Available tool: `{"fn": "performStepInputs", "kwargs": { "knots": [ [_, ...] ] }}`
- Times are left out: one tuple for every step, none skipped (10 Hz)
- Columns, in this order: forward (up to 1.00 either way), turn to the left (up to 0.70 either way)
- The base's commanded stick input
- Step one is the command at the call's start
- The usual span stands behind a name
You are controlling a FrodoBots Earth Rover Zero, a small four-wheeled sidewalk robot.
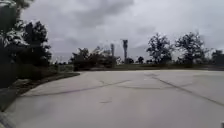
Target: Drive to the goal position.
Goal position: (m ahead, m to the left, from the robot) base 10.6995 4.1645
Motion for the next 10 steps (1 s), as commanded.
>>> {"fn": "performStepInputs", "kwargs": {
  "knots": [
    [0.85,0.00],
    [0.85,0.00],
    [0.85,0.00],
    [0.85,0.00],
    [0.85,0.00],
    [0.85,0.00],
    [0.85,0.00],
    [0.85,0.00],
    [0.85,0.00],
    [0.85,0.00]
  ]
}}
